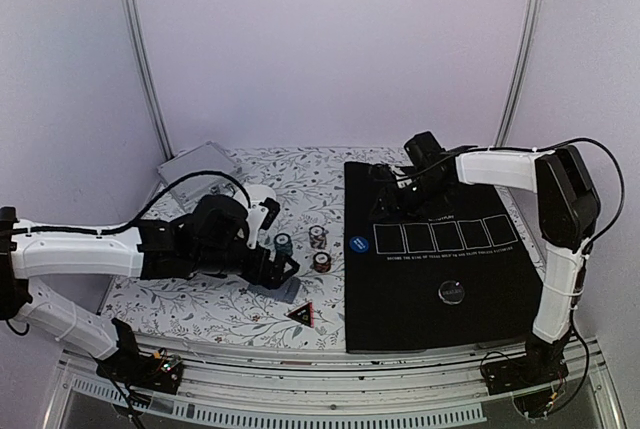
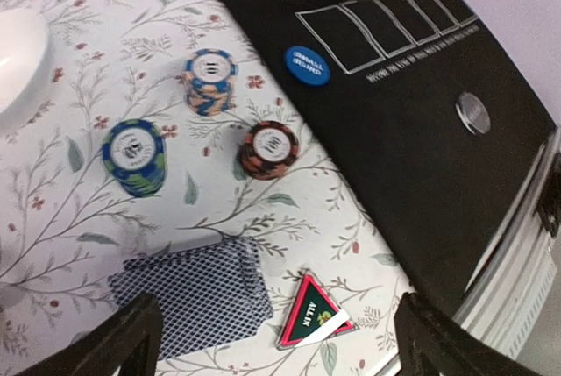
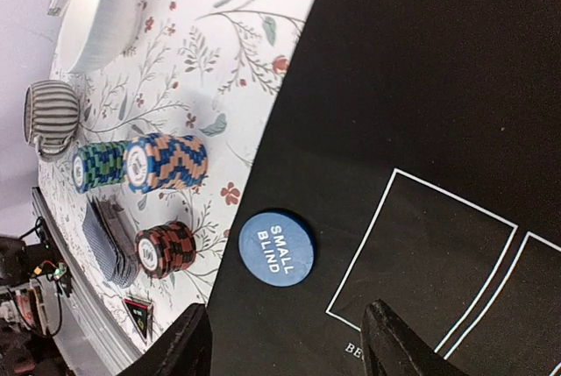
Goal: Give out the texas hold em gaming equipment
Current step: Pick up the pile of poker chips from the pile of poker chips.
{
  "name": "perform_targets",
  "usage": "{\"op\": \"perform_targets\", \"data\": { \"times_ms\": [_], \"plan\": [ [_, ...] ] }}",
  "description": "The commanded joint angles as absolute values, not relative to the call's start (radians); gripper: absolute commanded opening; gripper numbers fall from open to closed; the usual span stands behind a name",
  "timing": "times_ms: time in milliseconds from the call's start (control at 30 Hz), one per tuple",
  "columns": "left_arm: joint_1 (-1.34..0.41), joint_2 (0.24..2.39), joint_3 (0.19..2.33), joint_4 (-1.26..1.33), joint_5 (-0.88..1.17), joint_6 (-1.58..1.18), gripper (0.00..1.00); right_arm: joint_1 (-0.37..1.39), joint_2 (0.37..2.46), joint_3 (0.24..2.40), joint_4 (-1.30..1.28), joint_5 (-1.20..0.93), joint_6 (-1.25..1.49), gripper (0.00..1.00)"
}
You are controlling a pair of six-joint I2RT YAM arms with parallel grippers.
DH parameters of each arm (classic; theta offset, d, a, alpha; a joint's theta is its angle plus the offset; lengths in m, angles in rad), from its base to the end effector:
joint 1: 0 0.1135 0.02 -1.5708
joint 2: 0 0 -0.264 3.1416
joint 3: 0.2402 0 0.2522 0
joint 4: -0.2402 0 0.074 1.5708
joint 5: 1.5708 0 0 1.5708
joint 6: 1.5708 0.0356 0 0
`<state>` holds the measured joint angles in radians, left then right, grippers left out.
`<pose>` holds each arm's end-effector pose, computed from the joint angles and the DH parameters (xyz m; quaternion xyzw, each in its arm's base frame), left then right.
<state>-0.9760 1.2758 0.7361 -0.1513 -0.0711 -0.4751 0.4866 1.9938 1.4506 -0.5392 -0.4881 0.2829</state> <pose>0.1526 -0.2211 0.2219 0.2094 0.8798 -0.2583 0.3397 0.3622 0.2105 0.1859 -0.1538 0.9308 0.3054 0.1295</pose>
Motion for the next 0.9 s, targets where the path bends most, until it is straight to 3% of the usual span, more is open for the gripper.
{"op": "perform_targets", "data": {
  "times_ms": [0,67,167,400,867],
  "plan": [
    [-0.918,1.308,0.872,-0.344,-0.236,-0.499,0.98,0.508,1.885,1.475,-0.585,-0.402,0.243,0.63],
    [-0.885,1.361,0.930,-0.397,-0.271,-0.483,0.98,0.510,1.859,1.467,-0.586,-0.377,0.245,0.74],
    [-0.828,1.458,1.011,-0.433,-0.235,-0.435,0.98,0.511,1.828,1.454,-0.586,-0.342,0.244,1.00],
    [-0.784,1.715,1.171,-0.478,-0.181,-0.335,0.96,0.512,1.798,1.426,-0.590,-0.310,0.224,0.99],
    [-0.761,1.850,1.256,-0.482,-0.166,-0.316,0.58,0.511,1.799,1.391,-0.594,-0.290,0.195,0.99]
  ]
}}
